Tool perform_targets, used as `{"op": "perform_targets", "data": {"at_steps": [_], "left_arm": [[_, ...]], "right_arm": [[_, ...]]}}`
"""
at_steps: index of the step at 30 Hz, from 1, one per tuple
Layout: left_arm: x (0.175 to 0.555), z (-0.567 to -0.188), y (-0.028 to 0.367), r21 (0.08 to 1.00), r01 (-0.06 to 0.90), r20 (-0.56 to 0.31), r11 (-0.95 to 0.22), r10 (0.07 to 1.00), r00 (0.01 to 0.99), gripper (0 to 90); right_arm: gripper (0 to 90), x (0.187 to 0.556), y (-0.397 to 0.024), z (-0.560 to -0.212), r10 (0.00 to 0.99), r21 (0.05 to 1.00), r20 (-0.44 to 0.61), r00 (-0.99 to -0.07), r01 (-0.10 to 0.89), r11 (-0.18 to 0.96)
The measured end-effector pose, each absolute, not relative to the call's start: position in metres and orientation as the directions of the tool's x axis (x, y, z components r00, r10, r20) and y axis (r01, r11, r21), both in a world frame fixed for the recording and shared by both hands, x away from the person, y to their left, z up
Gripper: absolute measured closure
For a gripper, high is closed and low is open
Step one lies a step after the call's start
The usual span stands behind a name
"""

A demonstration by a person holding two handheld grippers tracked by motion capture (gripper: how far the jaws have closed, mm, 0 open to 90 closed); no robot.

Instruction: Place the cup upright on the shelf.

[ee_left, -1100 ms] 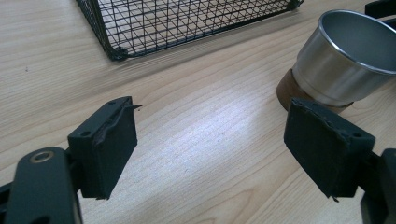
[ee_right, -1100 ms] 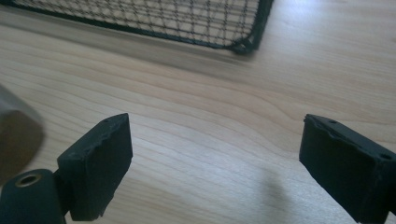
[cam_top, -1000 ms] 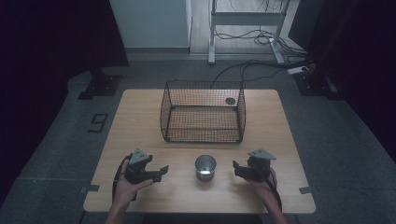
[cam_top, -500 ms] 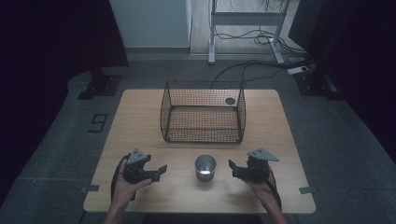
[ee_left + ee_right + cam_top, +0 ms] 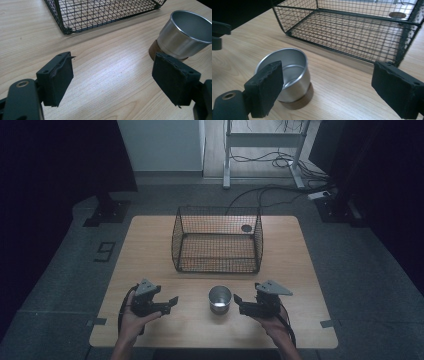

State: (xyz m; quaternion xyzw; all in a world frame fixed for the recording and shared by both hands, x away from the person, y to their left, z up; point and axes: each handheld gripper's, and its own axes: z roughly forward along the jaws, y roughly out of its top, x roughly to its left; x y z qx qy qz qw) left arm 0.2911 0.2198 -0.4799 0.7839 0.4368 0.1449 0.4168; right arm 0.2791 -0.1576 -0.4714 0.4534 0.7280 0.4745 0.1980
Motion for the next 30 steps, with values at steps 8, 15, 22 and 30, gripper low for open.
{"op": "perform_targets", "data": {"at_steps": [8, 15, 22, 30], "left_arm": [[0.29, -0.479, 0.218, 0.781, 0.561, -0.143, -0.275, 0.796, 0.589, 17.3], [0.291, -0.479, 0.223, 0.781, 0.565, -0.146, -0.265, 0.803, 0.578, 17.3], [0.291, -0.478, 0.223, 0.784, 0.565, -0.151, -0.258, 0.803, 0.577, 17.3], [0.29, -0.476, 0.225, 0.788, 0.561, -0.148, -0.255, 0.805, 0.574, 17.3]], "right_arm": [[10.5, 0.283, -0.142, -0.464, 0.817, 0.871, 0.176, -0.549, 0.474, 0.131], [9.8, 0.291, -0.126, -0.466, 0.806, 0.866, 0.179, -0.565, 0.48, 0.144], [9.2, 0.303, -0.11, -0.466, 0.793, 0.857, 0.204, -0.574, 0.496, 0.138], [8.6, 0.301, -0.102, -0.483, 0.789, 0.843, 0.191, -0.584, 0.509, 0.173]]}}
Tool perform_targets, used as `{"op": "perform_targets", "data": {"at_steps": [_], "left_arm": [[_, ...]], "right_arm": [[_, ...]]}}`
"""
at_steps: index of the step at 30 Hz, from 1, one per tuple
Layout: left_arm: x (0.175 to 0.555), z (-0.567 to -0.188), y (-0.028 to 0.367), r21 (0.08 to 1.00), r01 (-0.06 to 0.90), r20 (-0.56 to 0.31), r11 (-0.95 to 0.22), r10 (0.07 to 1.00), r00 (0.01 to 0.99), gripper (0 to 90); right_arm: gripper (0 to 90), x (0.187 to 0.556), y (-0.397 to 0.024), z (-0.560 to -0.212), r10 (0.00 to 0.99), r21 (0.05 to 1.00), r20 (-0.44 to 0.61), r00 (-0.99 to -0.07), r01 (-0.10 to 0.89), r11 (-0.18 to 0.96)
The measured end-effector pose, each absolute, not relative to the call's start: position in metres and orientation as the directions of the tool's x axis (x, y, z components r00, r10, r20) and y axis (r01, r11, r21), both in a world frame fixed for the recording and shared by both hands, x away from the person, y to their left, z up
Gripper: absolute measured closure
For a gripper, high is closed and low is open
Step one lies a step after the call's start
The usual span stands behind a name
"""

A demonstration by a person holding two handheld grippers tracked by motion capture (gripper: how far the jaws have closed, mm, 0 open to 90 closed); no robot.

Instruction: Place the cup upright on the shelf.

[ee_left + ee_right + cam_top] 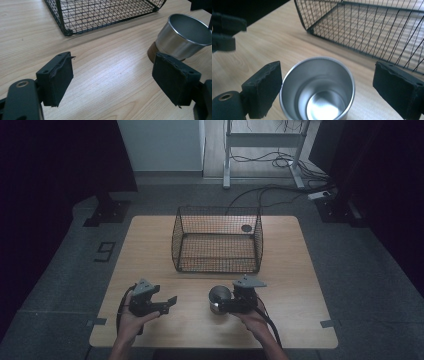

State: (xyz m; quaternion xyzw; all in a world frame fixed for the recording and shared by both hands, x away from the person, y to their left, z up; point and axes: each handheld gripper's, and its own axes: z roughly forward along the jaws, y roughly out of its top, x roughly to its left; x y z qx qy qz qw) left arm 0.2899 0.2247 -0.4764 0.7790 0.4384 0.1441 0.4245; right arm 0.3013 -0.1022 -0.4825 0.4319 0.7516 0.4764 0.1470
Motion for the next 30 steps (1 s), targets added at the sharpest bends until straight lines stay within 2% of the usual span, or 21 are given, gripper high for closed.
{"op": "perform_targets", "data": {"at_steps": [5, 16, 30], "left_arm": [[0.289, -0.475, 0.225, 0.792, 0.556, -0.145, -0.254, 0.805, 0.575, 17.3], [0.29, -0.477, 0.222, 0.787, 0.559, -0.146, -0.261, 0.802, 0.579, 17.3], [0.29, -0.478, 0.221, 0.785, 0.56, -0.146, -0.265, 0.8, 0.583, 17.3]], "right_arm": [[8.0, 0.298, -0.097, -0.495, 0.788, 0.828, 0.171, -0.592, 0.52, 0.211], [7.0, 0.295, -0.089, -0.493, 0.775, 0.846, 0.139, -0.616, 0.482, 0.231], [5.4, 0.299, -0.082, -0.51, 0.778, 0.819, 0.109, -0.618, 0.5, 0.282]]}}
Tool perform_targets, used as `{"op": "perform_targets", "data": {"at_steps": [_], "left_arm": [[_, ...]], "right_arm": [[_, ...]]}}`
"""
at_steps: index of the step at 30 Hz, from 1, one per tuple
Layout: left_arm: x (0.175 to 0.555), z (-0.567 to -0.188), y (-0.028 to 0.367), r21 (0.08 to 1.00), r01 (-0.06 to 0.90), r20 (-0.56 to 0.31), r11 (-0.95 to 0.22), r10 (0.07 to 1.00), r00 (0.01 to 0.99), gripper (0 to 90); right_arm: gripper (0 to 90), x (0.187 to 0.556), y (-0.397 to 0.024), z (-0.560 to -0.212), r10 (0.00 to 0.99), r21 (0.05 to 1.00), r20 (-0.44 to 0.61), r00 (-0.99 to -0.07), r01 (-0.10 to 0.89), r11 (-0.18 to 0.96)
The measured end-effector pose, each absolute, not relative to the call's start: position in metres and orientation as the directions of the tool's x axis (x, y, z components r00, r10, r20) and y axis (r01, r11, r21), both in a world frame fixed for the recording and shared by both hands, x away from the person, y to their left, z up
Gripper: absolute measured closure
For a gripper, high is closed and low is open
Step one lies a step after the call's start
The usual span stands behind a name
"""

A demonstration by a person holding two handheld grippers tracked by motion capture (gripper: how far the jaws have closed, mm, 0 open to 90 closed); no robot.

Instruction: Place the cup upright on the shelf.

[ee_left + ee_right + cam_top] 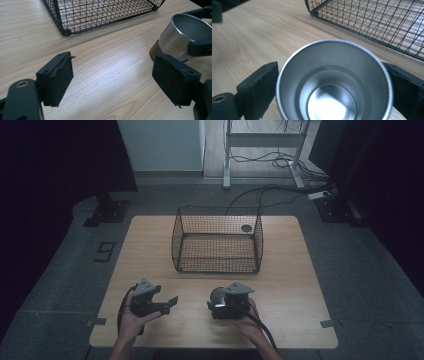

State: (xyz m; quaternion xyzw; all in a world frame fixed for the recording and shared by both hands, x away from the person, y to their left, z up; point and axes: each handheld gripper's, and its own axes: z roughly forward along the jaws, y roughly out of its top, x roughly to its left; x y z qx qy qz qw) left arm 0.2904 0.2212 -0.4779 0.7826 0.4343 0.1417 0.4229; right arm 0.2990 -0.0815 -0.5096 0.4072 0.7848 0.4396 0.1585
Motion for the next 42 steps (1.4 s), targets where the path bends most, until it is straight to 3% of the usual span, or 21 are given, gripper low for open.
{"op": "perform_targets", "data": {"at_steps": [3, 7, 22, 42], "left_arm": [[0.291, -0.479, 0.222, 0.783, 0.564, -0.147, -0.264, 0.801, 0.58, 17.3], [0.291, -0.479, 0.222, 0.783, 0.564, -0.147, -0.265, 0.801, 0.58, 17.3], [0.29, -0.476, 0.223, 0.789, 0.557, -0.146, -0.259, 0.802, 0.579, 17.3], [0.29, -0.475, 0.226, 0.791, 0.558, -0.147, -0.252, 0.806, 0.573, 17.3]], "right_arm": [[6.1, 0.299, -0.078, -0.515, 0.778, 0.811, 0.092, -0.622, 0.5, 0.304], [13.5, 0.297, -0.076, -0.518, 0.787, 0.812, 0.043, -0.616, 0.48, 0.331], [14.3, 0.296, -0.079, -0.511, 0.773, 0.83, 0.027, -0.634, 0.445, 0.336], [14.4, 0.29, -0.092, -0.468, 0.753, 0.879, 0.048, -0.656, 0.386, 0.28]]}}
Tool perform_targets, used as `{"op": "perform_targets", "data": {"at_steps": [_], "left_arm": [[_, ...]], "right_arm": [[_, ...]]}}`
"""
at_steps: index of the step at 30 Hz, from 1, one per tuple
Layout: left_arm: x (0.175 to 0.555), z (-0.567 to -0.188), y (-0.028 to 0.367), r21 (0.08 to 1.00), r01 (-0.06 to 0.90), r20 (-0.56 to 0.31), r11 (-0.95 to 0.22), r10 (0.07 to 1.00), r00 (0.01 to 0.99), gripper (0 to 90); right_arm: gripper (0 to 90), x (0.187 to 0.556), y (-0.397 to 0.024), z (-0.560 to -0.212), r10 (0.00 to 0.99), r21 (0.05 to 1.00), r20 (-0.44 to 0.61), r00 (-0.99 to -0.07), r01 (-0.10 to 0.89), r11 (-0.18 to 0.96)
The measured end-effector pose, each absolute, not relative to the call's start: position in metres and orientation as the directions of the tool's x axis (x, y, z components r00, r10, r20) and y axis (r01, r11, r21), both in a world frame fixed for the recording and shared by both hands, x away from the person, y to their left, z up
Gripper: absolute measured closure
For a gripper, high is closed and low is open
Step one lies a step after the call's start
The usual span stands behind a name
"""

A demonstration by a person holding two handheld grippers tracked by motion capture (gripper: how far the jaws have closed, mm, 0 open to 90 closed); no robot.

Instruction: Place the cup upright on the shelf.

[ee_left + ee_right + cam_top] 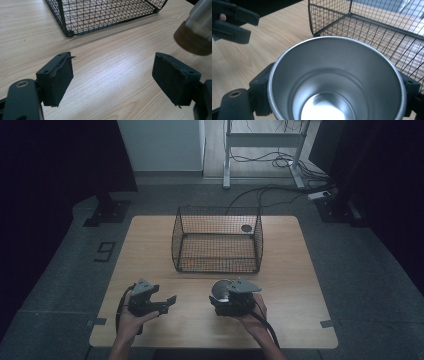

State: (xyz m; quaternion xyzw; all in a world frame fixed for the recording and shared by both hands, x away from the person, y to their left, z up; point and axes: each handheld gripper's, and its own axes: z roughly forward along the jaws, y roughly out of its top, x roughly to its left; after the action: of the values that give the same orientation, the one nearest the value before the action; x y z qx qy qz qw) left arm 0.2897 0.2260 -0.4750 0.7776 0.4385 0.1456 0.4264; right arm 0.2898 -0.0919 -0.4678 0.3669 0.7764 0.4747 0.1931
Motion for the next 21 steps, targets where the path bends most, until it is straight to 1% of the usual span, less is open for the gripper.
{"op": "perform_targets", "data": {"at_steps": [7, 21], "left_arm": [[0.29, -0.475, 0.228, 0.791, 0.56, -0.153, -0.246, 0.807, 0.57, 17.3], [0.29, -0.475, 0.229, 0.792, 0.56, -0.153, -0.243, 0.809, 0.568, 17.3]], "right_arm": [[14.5, 0.294, -0.095, -0.452, 0.754, 0.894, 0.045, -0.655, 0.364, 0.262], [14.5, 0.311, -0.093, -0.42, 0.749, 0.902, 0.033, -0.661, 0.342, 0.262]]}}
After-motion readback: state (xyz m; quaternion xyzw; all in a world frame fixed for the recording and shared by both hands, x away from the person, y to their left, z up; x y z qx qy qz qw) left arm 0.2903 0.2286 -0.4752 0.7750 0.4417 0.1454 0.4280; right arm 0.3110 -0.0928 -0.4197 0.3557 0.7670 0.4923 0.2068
